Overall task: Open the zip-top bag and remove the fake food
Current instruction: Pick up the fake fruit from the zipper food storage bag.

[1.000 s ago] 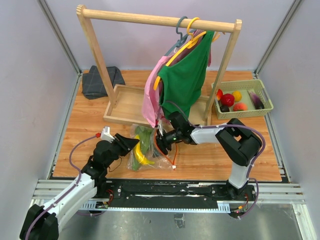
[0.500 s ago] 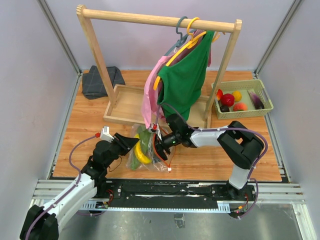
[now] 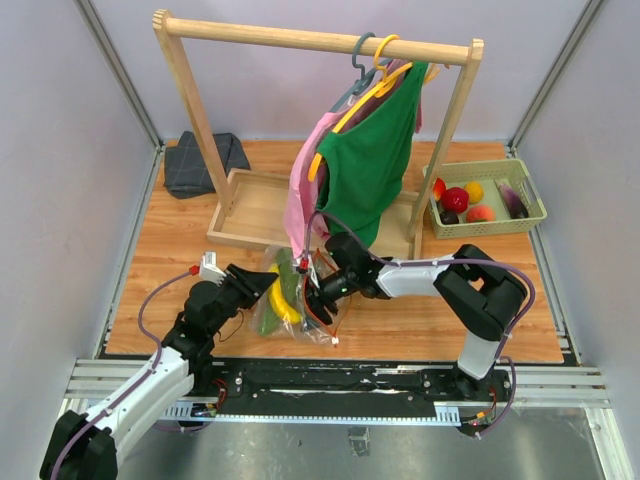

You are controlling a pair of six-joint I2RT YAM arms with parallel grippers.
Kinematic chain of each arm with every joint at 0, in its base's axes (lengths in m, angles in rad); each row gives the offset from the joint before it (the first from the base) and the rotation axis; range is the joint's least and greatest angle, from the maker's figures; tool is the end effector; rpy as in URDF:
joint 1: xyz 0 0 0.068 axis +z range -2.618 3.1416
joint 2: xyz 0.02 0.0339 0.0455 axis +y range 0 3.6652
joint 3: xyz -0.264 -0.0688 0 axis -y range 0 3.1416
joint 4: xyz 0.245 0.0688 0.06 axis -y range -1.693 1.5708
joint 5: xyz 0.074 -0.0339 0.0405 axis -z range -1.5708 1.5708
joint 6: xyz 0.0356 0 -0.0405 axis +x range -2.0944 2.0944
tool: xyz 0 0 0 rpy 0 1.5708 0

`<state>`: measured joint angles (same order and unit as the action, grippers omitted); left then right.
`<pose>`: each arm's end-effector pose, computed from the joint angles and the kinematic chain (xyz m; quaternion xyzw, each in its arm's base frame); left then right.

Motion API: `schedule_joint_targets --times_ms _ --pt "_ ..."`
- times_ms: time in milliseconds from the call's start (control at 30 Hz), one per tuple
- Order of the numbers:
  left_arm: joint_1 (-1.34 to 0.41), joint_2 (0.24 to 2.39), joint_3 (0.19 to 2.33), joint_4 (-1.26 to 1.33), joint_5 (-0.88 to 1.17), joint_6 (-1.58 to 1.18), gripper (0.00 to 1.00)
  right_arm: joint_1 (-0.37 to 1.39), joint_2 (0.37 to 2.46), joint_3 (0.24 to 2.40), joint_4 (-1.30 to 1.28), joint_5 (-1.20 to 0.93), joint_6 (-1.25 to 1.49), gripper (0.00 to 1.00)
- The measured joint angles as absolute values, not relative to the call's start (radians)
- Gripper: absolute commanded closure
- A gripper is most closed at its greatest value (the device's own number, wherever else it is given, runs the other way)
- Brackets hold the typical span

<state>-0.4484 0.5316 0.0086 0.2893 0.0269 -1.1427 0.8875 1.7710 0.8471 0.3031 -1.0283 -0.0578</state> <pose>0.1269 -0.0621 0.1516 -0.2591 0.7407 -0.4501 0.4262 0.1930 0.2854 0.1592 -0.5528 0.5870 0.5608 0.1882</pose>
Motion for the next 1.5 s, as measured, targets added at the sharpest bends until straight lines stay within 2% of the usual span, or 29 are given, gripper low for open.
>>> schedule_joint_targets --times_ms 133,200,233,333,500,700,967,1200,1367,1400,1500 --pt "-0.448 0.532 0.009 0.293 0.02 -1.153 0.84 0.888 1.767 0.863 0.271 -1.019 -0.085 0.77" --pt "-0.448 0.532 0.009 0.294 0.019 -1.155 0.76 0.888 1.763 0.872 0.249 -1.019 -0.109 0.82" --pt "-0.448 0.532 0.009 0.293 0.018 -1.156 0.68 0.888 1.76 0.88 0.231 -1.02 -0.127 0.84" --pt "-0.448 0.529 0.009 0.293 0.012 -1.159 0.53 0.888 1.747 0.909 0.157 -1.013 -0.187 0.86" --pt "-0.448 0.508 0.009 0.282 0.008 -1.145 0.33 0.881 1.739 0.98 -0.028 -0.98 -0.322 0.86" --pt "-0.448 0.483 0.009 0.236 0.004 -1.098 0.24 0.846 1.738 1.063 -0.266 -0.979 -0.534 0.86" --pt "-0.448 0.491 0.009 0.207 0.02 -1.027 0.28 0.835 1.738 1.137 -0.479 -0.945 -0.696 0.85" --pt "-0.448 0.527 0.009 0.2 0.025 -1.0 0.5 0.834 1.739 1.163 -0.581 -0.857 -0.763 0.85" --pt "-0.448 0.58 0.009 0.22 0.041 -0.991 0.57 0.834 1.75 1.19 -0.636 -0.813 -0.791 0.85" --pt "-0.448 0.593 0.009 0.229 0.046 -0.99 0.61 0.834 1.753 1.2 -0.648 -0.802 -0.796 0.85" --pt "-0.448 0.619 0.009 0.256 0.058 -0.985 0.84 0.834 1.758 1.214 -0.67 -0.78 -0.813 0.85"
